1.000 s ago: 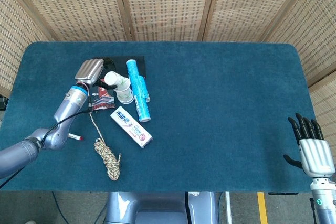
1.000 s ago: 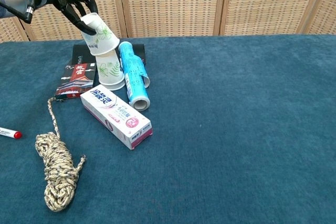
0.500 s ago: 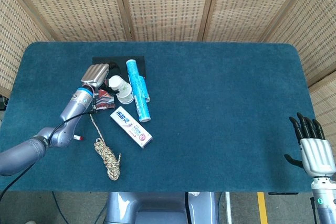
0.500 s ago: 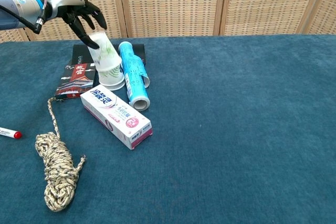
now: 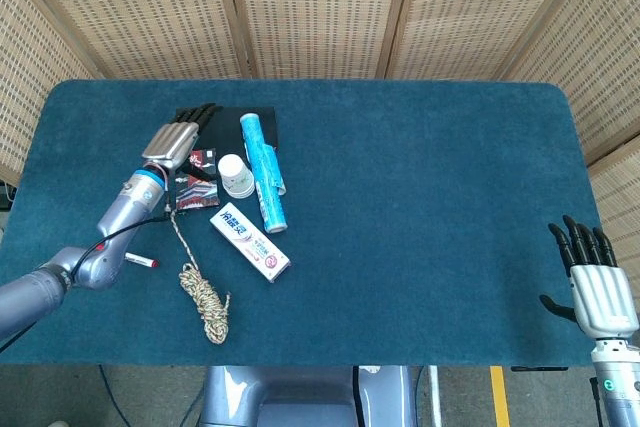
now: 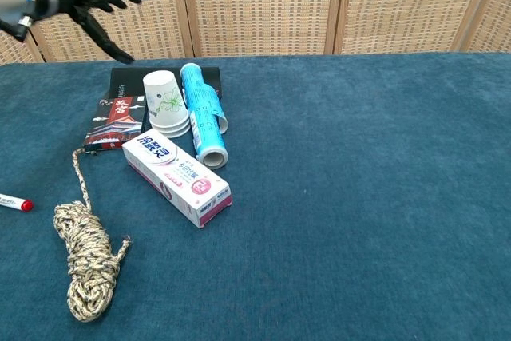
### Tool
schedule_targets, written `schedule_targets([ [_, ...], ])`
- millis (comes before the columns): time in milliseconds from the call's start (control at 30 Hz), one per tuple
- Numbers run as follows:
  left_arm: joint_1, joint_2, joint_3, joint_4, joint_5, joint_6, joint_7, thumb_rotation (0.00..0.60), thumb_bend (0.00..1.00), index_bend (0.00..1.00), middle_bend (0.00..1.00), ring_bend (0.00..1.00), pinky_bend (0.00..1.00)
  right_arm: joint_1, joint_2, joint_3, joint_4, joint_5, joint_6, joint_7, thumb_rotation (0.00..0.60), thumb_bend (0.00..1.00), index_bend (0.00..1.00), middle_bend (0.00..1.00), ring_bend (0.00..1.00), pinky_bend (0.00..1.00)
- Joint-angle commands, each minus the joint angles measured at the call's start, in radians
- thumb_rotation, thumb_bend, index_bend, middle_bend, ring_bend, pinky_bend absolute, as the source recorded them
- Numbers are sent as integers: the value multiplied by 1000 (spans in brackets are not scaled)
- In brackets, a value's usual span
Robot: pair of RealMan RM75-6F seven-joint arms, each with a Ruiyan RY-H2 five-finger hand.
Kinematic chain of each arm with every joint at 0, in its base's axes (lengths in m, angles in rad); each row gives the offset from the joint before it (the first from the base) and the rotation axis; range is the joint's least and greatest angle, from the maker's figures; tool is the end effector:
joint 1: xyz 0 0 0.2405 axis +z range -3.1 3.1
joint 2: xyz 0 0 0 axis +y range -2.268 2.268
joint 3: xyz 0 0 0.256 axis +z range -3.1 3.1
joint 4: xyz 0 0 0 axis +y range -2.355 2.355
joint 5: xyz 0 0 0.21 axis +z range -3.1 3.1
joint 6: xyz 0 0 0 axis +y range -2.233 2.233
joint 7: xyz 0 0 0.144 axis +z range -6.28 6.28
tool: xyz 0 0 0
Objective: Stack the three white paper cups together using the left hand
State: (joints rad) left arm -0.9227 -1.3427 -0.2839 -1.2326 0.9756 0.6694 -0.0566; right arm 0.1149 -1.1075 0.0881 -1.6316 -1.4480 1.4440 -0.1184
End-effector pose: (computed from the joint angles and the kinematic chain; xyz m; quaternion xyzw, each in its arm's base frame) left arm -0.1553 0.4564 0.0842 -0.6689 -0.4559 -0.3913 0.4377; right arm -0.3079 -0.1980 0.1637 0.6053 -0.3592 0.3577 0.6137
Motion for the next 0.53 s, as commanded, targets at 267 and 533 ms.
schedule_targets([
  [267,391,205,139,-394,123,574,125,600,0,0,0,0,0,-2,-4,-5,5,-5,0,-2,600,0,48,0,0,0],
  [533,606,231,270,-503,189,804,204,600,0,0,0,0,0,5,-8,-4,21,-1,-15,12,600,0,48,0,0,0],
])
